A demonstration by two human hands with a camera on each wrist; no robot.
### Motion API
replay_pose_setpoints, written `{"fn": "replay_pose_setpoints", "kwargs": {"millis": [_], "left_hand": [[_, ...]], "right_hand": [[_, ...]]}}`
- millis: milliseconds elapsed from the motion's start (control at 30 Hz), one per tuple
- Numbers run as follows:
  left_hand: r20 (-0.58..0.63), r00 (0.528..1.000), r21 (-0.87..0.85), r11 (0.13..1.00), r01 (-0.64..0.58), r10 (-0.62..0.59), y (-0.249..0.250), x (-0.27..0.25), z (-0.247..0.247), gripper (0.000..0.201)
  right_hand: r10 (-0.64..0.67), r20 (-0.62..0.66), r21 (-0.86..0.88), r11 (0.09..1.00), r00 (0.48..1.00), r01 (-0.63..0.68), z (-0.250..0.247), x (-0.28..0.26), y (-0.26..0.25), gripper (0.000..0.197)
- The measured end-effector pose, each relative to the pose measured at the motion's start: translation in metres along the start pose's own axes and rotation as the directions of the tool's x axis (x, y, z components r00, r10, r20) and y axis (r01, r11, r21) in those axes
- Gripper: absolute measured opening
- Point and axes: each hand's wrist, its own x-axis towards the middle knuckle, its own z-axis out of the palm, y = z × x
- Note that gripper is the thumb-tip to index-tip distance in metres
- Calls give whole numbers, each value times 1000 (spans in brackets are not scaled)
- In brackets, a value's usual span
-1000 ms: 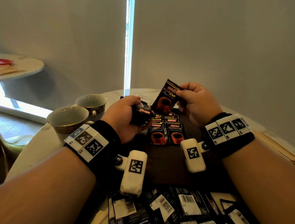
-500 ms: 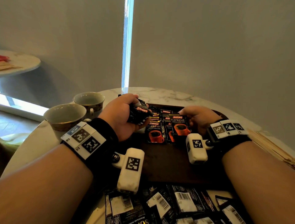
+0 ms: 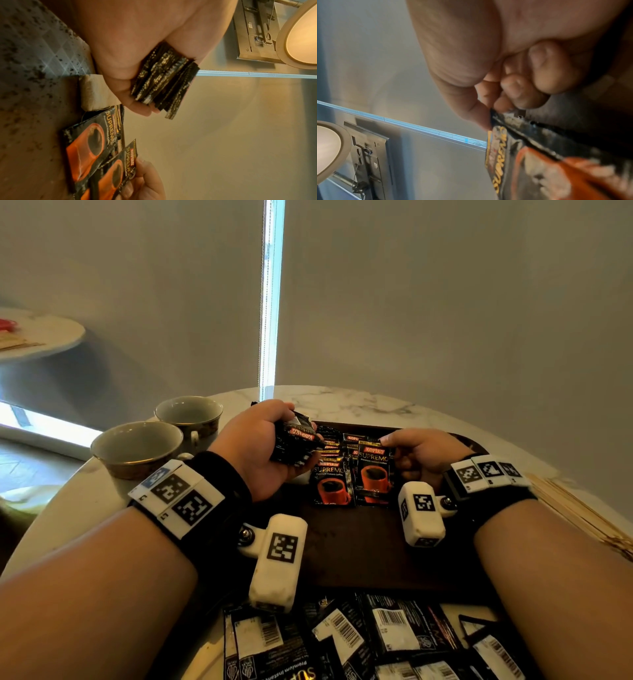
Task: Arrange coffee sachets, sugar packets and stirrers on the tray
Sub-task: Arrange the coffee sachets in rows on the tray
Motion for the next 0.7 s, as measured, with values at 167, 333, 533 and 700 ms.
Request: {"fn": "replay_pose_setpoints", "kwargs": {"millis": [167, 333, 533, 700], "left_hand": [[-1, 1000, 6, 1000, 1, -1, 0, 0, -1, 23], [-2, 1000, 2, 1000, 2, -2, 0, 0, -1, 23], [1, 1000, -8, 1000, 6, -6, -1, 1, -1, 24], [-5, 1000, -9, 1000, 3, -4, -1, 1, 0, 23]], "right_hand": [[43, 53, -105, 994, 998, -38, -1, -4, -1, 9], [49, 110, -174, 984, 993, -29, -3, -3, -3, 12], [18, 109, -217, 976, 994, 7, -2, -5, -4, 10], [-14, 82, -275, 961, 996, 36, 1, -5, -5, 7]]}}
